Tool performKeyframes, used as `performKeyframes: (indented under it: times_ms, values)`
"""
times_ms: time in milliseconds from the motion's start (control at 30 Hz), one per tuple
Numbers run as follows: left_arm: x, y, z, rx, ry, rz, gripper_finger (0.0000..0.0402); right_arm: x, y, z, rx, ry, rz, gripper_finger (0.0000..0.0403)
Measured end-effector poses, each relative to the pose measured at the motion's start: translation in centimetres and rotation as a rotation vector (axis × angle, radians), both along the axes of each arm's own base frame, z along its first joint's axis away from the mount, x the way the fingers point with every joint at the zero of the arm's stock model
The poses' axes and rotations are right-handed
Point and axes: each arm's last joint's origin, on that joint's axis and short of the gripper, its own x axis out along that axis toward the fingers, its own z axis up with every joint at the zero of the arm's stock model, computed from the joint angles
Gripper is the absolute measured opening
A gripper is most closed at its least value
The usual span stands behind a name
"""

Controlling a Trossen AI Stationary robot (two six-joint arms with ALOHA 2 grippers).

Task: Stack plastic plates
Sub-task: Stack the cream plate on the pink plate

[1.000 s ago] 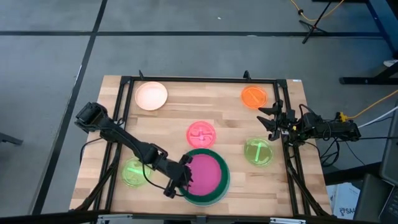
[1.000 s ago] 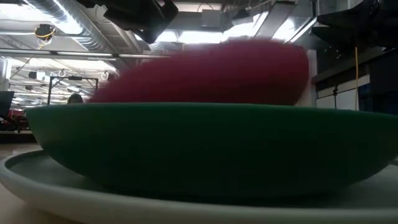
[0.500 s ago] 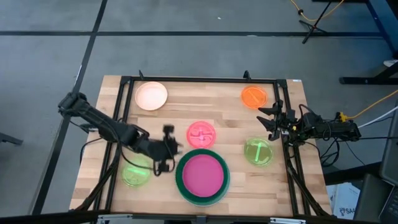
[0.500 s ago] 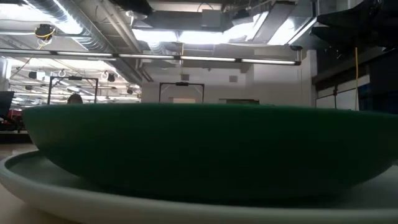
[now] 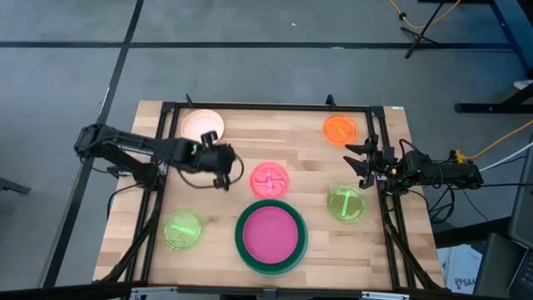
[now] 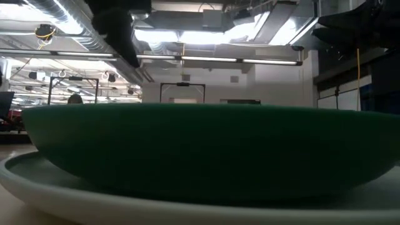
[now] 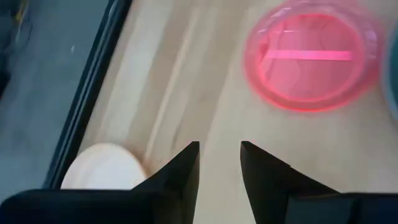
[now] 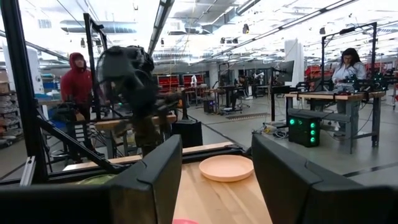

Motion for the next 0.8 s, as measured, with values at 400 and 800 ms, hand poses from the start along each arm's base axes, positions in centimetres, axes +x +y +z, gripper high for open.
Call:
performKeyframes:
  times_ms: [400,800]
  values:
    - [-1.2,6.3,-0.3,0.012,0.061,0.303,0.0199,0.1,0.0,-0.2,-0.001,0.023,0.002,0.0188]
    - [-3.2,10.9,-3.8,-0.152,0.131,0.331,0.0197,0.1,0.0,-0.2,-0.001,0.021,0.000,0.0188]
